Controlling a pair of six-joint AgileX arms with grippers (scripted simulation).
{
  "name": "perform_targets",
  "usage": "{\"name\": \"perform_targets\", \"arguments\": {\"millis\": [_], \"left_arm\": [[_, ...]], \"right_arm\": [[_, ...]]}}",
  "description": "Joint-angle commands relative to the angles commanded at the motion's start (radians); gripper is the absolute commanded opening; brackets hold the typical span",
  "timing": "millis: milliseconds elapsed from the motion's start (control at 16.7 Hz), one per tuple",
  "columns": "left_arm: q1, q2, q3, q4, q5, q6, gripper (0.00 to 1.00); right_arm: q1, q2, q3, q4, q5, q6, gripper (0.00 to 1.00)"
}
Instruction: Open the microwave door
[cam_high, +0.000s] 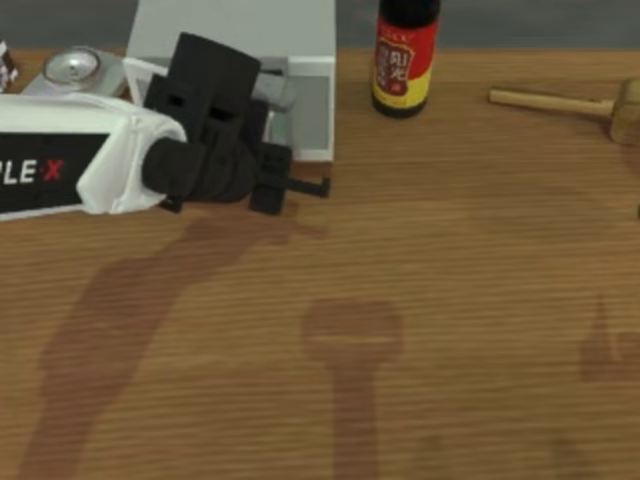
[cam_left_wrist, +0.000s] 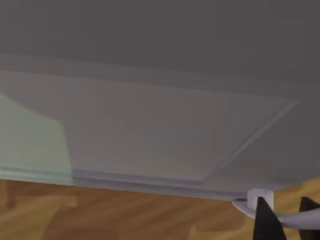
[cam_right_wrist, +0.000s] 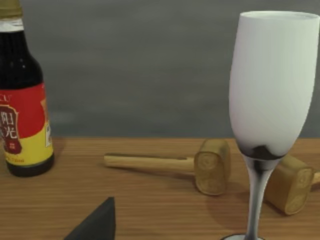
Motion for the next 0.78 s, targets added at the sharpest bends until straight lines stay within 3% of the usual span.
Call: {"name": "perform_targets", "arguments": {"millis": [360,780], "left_arm": [[0.0,0.0,0.0,0.0,0.0,0.0,0.0],[0.014,-0.024,-0.03,0.01,0.039,0.043,0.0]], "right_arm": [[0.0,0.0,0.0,0.0,0.0,0.0,1.0],[0.0,0.0,0.0,0.0,0.0,0.0,1.0]]}}
